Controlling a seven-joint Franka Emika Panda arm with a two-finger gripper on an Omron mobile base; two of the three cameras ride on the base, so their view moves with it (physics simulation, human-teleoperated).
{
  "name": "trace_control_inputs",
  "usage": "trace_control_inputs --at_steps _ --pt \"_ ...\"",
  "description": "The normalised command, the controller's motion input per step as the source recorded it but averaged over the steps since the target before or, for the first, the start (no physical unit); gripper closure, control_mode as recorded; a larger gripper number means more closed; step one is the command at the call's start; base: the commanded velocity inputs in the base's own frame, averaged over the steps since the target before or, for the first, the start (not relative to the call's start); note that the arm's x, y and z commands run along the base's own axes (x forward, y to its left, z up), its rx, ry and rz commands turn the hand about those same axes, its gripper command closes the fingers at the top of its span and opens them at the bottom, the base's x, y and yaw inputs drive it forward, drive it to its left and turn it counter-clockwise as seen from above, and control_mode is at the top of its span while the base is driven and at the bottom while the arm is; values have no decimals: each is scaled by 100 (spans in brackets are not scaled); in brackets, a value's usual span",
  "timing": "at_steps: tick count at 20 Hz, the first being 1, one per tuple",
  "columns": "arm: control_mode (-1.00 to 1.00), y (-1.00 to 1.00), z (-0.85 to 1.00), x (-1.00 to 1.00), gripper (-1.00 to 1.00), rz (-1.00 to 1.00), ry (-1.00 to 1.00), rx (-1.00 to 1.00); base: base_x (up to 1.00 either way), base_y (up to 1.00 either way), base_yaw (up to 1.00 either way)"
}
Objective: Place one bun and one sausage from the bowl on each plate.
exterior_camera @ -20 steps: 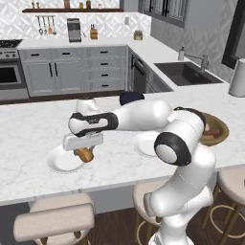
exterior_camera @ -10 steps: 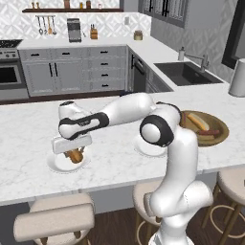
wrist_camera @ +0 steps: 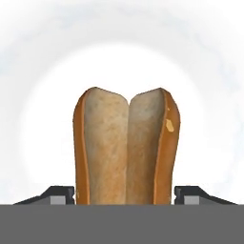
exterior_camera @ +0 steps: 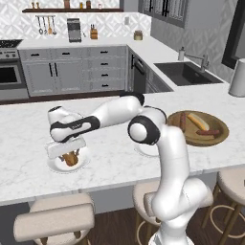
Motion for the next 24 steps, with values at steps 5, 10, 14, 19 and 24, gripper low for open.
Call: trace_control_inputs --at_steps 5,10,14,19,24 --pt "-100 -27 -31 0 -100 0 -5 3 0 0 0" --pt "-100 -16 -5 -2 -100 0 -4 6 0 0 0" --pt "-100 -25 52 -12 -100 9 -13 7 0 0 0" --pt "-100 -56 59 -10 -100 9 -24 9 0 0 0" --pt "-100 -83 65 -20 -100 7 -23 8 0 0 0"
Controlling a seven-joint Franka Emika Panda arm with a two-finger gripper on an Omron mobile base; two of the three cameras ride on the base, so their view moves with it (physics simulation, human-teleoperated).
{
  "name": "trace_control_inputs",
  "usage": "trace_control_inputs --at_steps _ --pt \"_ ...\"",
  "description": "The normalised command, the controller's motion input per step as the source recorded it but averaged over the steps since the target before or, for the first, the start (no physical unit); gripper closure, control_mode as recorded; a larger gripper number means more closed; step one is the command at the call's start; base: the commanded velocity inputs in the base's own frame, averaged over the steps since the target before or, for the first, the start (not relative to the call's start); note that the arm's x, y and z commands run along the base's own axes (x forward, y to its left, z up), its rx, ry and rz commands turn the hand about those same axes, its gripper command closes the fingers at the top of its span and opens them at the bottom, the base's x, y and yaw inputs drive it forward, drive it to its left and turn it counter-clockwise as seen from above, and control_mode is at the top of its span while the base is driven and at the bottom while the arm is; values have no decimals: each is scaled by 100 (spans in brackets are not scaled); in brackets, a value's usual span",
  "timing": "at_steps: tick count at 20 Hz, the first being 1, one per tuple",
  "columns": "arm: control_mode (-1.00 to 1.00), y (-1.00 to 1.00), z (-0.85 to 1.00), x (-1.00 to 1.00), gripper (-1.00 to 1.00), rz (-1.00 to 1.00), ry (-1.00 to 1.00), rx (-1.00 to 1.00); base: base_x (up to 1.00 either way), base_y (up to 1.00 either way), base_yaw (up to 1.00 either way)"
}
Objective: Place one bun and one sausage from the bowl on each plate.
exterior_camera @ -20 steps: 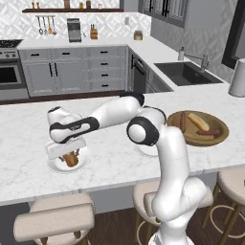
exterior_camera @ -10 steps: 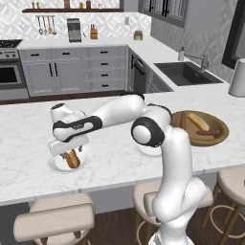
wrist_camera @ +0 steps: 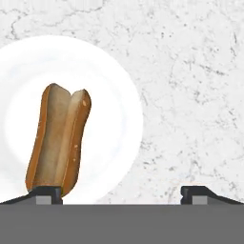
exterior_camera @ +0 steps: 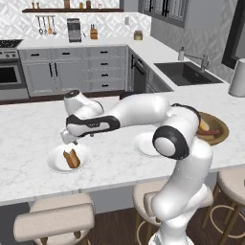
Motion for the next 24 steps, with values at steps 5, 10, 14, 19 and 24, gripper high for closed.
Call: trace_control_inputs --at_steps 5,10,14,19,24 --pt "-100 -99 53 -18 -100 2 -15 3 0 0 0" --pt "-100 -100 34 -6 -100 0 -8 0 0 0 0" --pt "-100 -100 33 -2 -100 0 -5 0 0 0 0" --pt "-100 -100 25 -1 -100 0 -3 0 0 0 0" --pt "-100 -100 5 -9 -100 0 -2 0 0 0 0"
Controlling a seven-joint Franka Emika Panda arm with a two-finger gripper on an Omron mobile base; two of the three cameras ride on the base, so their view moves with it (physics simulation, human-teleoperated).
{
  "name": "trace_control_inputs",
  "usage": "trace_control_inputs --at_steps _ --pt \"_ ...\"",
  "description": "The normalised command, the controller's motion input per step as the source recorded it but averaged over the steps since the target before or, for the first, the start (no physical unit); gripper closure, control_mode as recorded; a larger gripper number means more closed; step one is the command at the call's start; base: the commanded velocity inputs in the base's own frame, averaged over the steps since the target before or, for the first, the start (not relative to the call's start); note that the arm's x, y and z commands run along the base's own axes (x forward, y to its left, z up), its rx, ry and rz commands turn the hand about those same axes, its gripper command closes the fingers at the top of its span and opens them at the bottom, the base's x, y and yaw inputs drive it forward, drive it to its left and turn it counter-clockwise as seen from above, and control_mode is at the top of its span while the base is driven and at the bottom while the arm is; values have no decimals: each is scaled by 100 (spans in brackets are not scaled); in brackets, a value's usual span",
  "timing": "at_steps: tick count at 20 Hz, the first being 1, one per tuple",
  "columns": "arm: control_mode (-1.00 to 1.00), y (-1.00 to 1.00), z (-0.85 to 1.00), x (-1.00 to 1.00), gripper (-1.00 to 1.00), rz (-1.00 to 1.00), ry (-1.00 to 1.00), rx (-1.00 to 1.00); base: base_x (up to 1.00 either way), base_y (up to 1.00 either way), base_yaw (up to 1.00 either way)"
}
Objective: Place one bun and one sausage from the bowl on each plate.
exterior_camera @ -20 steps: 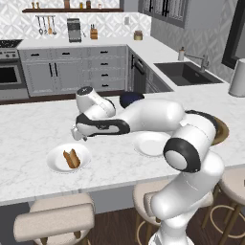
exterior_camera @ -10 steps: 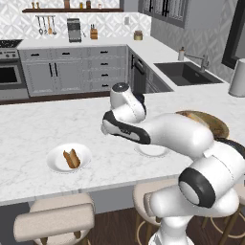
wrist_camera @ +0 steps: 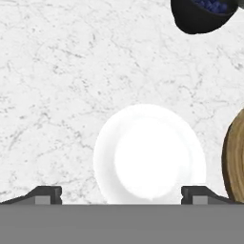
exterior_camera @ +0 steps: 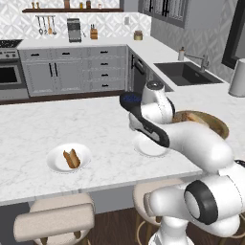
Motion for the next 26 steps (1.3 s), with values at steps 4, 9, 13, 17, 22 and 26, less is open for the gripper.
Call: trace_control_inputs --at_steps 4,9,13,17,22,26 --pt "-100 -100 3 -1 -100 0 0 0 0 0 0" --pt "-100 -99 22 -1 -100 0 0 0 0 0 0" --pt "-100 -97 29 -6 -100 0 0 -3 0 0 0" --pt "-100 -74 47 -11 -100 0 0 -12 0 0 0" --pt "-100 -73 -3 -1 -100 -1 0 -6 0 0 0" --pt "-100 -68 -31 21 -100 -8 4 0 0 0 0"
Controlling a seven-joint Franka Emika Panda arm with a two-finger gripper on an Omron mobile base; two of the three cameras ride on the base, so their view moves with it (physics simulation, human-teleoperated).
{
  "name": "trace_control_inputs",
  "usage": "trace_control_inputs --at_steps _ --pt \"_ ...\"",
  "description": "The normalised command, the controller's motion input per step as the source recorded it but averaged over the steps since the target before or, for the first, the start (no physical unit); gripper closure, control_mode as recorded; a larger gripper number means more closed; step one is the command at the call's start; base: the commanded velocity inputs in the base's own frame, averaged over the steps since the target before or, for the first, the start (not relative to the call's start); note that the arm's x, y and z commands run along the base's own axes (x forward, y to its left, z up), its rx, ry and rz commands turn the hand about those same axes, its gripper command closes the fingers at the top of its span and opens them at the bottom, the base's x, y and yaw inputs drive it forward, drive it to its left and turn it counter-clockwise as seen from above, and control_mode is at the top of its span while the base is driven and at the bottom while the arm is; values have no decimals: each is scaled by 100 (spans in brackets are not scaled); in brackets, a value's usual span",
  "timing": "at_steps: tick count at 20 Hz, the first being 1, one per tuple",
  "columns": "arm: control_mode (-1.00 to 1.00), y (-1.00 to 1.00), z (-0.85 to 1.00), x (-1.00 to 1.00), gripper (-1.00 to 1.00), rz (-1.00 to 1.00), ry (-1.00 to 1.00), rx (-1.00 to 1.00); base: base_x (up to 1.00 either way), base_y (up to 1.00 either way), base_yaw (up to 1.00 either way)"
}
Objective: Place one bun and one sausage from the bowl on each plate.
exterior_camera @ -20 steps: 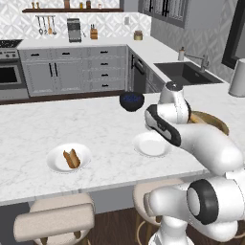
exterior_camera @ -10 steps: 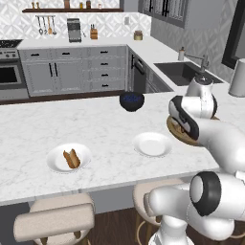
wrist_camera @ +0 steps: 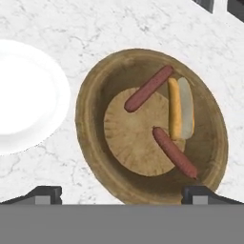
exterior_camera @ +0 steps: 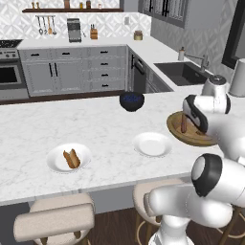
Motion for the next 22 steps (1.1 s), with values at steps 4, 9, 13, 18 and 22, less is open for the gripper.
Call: trace_control_inputs --at_steps 4,9,13,18,22 --pt "-100 -59 -30 35 -100 -7 2 0 0 0 0" --pt "-100 -45 -32 44 -100 -10 0 0 0 0 0" --pt "-100 -29 -42 51 -100 -9 2 0 0 0 0" --pt "-100 -30 -35 56 -100 -3 2 2 0 0 0" --pt "-100 -26 -27 61 -100 0 1 5 0 0 0"
